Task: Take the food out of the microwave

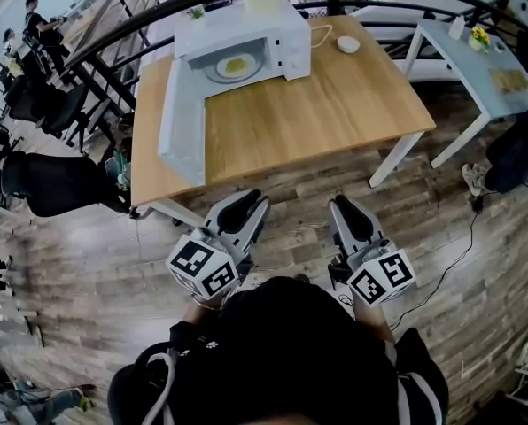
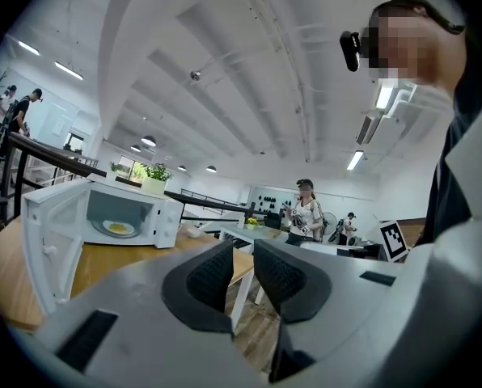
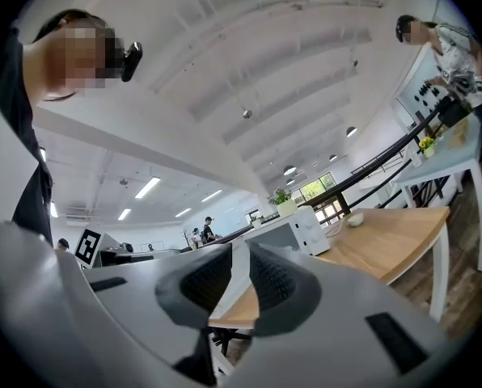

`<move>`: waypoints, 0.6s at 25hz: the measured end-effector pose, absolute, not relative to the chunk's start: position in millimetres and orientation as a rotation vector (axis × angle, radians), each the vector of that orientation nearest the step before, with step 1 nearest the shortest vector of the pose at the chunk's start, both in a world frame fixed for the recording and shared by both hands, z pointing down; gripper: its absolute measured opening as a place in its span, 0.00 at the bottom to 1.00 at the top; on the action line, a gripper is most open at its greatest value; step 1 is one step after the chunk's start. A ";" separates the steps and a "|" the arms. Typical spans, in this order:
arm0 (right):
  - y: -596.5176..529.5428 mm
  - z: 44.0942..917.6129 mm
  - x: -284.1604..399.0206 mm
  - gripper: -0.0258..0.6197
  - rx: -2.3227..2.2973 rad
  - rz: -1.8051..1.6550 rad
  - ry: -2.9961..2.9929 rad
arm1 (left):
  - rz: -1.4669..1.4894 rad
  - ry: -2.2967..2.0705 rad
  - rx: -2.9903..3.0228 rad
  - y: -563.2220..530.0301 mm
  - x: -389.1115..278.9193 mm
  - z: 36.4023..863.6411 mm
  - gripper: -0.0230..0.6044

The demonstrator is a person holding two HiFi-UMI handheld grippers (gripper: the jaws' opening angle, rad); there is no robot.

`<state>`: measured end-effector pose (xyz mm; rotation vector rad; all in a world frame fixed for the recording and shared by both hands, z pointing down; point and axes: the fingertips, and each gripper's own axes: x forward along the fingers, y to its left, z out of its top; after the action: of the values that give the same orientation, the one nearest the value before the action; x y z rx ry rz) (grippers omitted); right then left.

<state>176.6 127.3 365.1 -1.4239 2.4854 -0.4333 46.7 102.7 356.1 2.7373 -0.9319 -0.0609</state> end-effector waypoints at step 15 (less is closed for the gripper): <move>80.6 368.9 189.1 0.15 -1.433 -0.427 2.518 | -0.109 -0.956 2.710 47.2 60.3 368.9 0.14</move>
<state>189.1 80.6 368.9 -1.4332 2.5184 -0.4274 60.3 47.2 368.9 2.7101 -0.9563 -0.1089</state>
